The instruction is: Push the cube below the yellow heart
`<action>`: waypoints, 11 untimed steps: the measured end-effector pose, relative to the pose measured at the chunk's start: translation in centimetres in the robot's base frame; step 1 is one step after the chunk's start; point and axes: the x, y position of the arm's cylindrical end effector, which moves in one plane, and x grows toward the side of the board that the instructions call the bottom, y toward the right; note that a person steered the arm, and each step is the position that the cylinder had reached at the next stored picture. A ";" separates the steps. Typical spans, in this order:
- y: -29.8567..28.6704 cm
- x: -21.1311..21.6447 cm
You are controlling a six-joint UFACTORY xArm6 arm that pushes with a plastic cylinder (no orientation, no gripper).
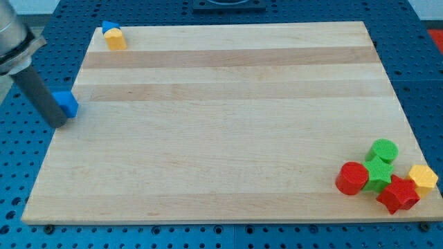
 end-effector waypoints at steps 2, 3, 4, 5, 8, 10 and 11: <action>7.0 -3.6; 7.6 0.4; 2.2 2.1; -1.7 1.6; 0.0 -7.3; 1.0 -13.1; 1.0 -16.1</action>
